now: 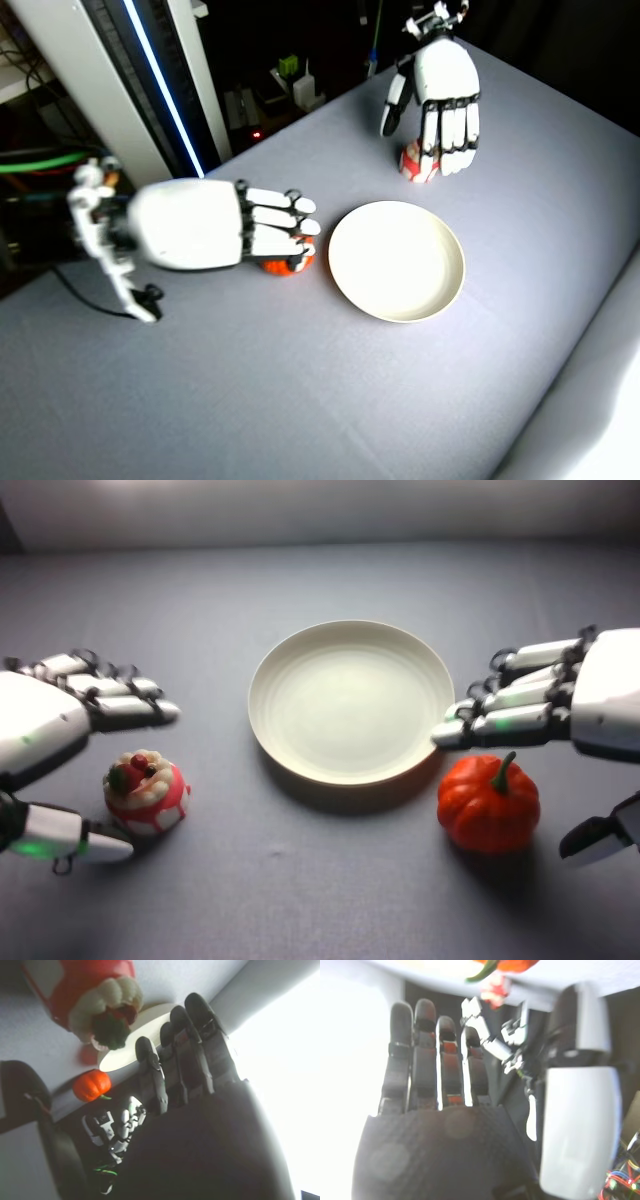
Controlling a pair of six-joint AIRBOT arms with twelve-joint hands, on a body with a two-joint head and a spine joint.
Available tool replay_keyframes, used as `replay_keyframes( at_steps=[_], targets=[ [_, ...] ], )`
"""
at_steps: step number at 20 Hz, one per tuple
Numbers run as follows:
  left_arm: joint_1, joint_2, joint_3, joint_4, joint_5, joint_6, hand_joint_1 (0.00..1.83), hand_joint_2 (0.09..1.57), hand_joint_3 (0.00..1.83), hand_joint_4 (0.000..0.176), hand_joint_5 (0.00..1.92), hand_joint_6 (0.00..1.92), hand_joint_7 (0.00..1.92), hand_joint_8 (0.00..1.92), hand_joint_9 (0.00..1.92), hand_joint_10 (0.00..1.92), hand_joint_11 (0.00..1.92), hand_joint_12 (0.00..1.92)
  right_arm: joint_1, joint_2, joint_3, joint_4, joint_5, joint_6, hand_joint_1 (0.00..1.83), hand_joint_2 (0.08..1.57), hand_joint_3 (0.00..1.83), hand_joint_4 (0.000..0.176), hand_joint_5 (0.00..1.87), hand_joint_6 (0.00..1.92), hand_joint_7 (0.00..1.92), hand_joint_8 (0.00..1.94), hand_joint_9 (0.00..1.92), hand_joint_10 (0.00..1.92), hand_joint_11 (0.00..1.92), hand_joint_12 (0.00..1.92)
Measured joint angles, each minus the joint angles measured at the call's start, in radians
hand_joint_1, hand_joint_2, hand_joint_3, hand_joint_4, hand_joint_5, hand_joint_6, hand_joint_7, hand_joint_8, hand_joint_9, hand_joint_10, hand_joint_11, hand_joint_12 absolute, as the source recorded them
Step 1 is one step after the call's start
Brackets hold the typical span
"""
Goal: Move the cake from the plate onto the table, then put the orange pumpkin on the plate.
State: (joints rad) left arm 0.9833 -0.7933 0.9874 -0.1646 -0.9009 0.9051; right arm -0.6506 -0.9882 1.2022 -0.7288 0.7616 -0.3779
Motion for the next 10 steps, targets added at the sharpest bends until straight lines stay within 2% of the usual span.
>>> replay_keyframes(
  at_steps=[2, 3, 4, 5, 6, 7, 8, 9, 10],
  targets=[
    [0.021, 0.01, -0.012, -0.013, -0.072, -0.005, 0.88, 0.85, 0.0, 0.057, 0.33, 0.0, 0.25, 0.0, 0.32, 0.0, 0.0, 1.06, 0.011, -0.031, 0.025, -0.036, -0.03, 0.038, 0.97, 0.83, 0.0, 0.059, 0.29, 0.0, 0.43, 0.0, 0.64, 0.01, 0.33, 1.05],
    [0.029, 0.01, -0.017, -0.014, -0.092, -0.009, 0.87, 0.86, 0.0, 0.059, 0.32, 0.0, 0.23, 0.0, 0.3, 0.0, 0.0, 1.01, 0.011, -0.037, 0.028, -0.043, -0.04, 0.041, 1.02, 0.82, 0.0, 0.051, 0.3, 0.0, 0.43, 0.0, 0.6, 0.0, 0.3, 1.04],
    [0.038, 0.01, -0.019, -0.011, -0.121, -0.017, 0.86, 0.86, 0.0, 0.061, 0.32, 0.0, 0.22, 0.0, 0.26, 0.0, 0.0, 0.95, 0.011, -0.046, 0.034, -0.054, -0.053, 0.042, 1.01, 0.84, 0.0, 0.061, 0.3, 0.0, 0.4, 0.0, 0.56, 0.0, 0.3, 1.04],
    [0.045, 0.01, -0.02, -0.013, -0.132, -0.02, 0.88, 0.85, 0.0, 0.063, 0.32, 0.0, 0.21, 0.0, 0.24, 0.0, 0.0, 0.92, 0.011, -0.05, 0.038, -0.065, -0.066, 0.042, 1.0, 0.85, 0.01, 0.063, 0.29, 0.0, 0.38, 0.0, 0.53, 0.0, 0.28, 1.04],
    [0.048, 0.01, -0.02, -0.022, -0.135, -0.023, 0.87, 0.85, 0.0, 0.074, 0.32, 0.0, 0.21, 0.0, 0.24, 0.0, 0.0, 0.89, 0.011, -0.051, 0.039, -0.071, -0.08, 0.042, 1.01, 0.87, 0.01, 0.046, 0.31, 0.01, 0.4, 0.01, 0.54, 0.01, 0.29, 1.05],
    [0.052, 0.011, -0.02, -0.032, -0.143, -0.024, 0.85, 0.86, 0.0, 0.083, 0.32, 0.0, 0.21, 0.0, 0.26, 0.01, 0.0, 0.89, 0.011, -0.053, 0.04, -0.075, -0.091, 0.042, 1.13, 0.88, 0.0, 0.0, 0.44, 0.0, 0.53, 0.01, 0.78, 0.08, 0.56, 1.02],
    [0.052, 0.011, -0.019, -0.032, -0.144, -0.024, 0.85, 0.86, 0.0, 0.083, 0.32, 0.0, 0.21, 0.0, 0.26, 0.01, 0.0, 0.89, 0.011, -0.053, 0.042, -0.075, -0.092, 0.042, 1.13, 0.88, 0.0, 0.0, 0.44, 0.0, 0.53, 0.01, 0.78, 0.08, 0.56, 1.02],
    [0.052, 0.011, -0.019, -0.032, -0.145, -0.027, 0.85, 0.86, 0.0, 0.085, 0.32, 0.0, 0.22, 0.0, 0.27, 0.01, 0.0, 0.89, 0.011, -0.057, 0.044, -0.076, -0.092, 0.042, 1.2, 0.9, 0.0, 0.0, 0.56, 0.01, 0.63, 0.03, 0.91, 0.13, 0.76, 1.02],
    [0.053, 0.011, -0.02, -0.031, -0.147, -0.03, 0.85, 0.85, 0.0, 0.089, 0.32, 0.0, 0.22, 0.0, 0.26, 0.01, 0.0, 0.87, 0.011, -0.061, 0.045, -0.068, -0.091, 0.042, 1.24, 0.96, 0.01, 0.0, 0.68, 0.0, 0.7, 0.05, 0.9, 0.59, 0.9, 1.17]
  ],
)
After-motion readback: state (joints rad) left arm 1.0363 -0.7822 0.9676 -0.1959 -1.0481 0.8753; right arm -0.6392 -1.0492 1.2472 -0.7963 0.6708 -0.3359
